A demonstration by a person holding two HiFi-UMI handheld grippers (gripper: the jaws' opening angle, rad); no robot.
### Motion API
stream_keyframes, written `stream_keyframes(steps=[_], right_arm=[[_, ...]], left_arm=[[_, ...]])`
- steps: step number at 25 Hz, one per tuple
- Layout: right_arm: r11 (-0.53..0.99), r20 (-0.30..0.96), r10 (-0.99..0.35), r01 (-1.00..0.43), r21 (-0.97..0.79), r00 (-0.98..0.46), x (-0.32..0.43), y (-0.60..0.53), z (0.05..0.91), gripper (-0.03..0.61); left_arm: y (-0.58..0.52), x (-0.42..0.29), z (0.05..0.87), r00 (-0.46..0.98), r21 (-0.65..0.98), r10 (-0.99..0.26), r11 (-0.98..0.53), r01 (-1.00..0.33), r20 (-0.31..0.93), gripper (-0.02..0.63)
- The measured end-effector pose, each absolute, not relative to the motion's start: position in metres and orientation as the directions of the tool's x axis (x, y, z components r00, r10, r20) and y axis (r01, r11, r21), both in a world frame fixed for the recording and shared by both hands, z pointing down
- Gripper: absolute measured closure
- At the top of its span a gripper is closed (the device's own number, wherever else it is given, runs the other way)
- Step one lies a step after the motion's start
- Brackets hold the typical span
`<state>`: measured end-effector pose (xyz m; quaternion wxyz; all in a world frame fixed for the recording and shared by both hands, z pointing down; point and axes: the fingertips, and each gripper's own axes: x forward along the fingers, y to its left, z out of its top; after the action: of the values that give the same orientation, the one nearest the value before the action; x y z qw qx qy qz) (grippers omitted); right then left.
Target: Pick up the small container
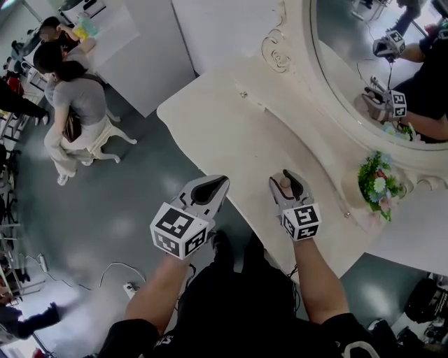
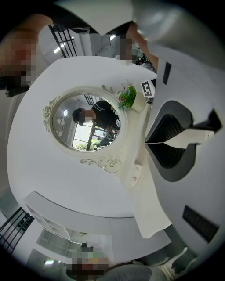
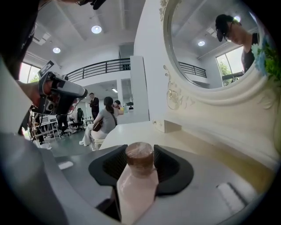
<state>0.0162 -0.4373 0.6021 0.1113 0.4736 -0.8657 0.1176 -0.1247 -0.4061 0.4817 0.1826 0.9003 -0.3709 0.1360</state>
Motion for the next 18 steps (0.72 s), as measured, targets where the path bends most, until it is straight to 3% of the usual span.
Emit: stream_keyframes(steps=[4,12,18], right_arm=[[0.518,0.293,-0.809,-0.854,-0.054,-0.51,0.018,-0.437,0.602,0.422],[0.521,0.277,-0.82,-0.853,0.003,-0.5,0.018,-0.436,0.603,0.431],[0.53,0.328,-0.789,-0.846,-0.063,-0.519,0.017,-0.436,0.602,0.446]], left_arm=[[-0.404,-0.13,0.485,0.681,0.232,-0.62,-0.65,-0.724,0.388,0.607],[-0.398,-0.139,0.495,0.671,0.244,-0.621,-0.634,-0.734,0.406,0.607],[-0.395,-0.143,0.494,0.671,0.251,-0.624,-0.629,-0.735,0.402,0.607]])
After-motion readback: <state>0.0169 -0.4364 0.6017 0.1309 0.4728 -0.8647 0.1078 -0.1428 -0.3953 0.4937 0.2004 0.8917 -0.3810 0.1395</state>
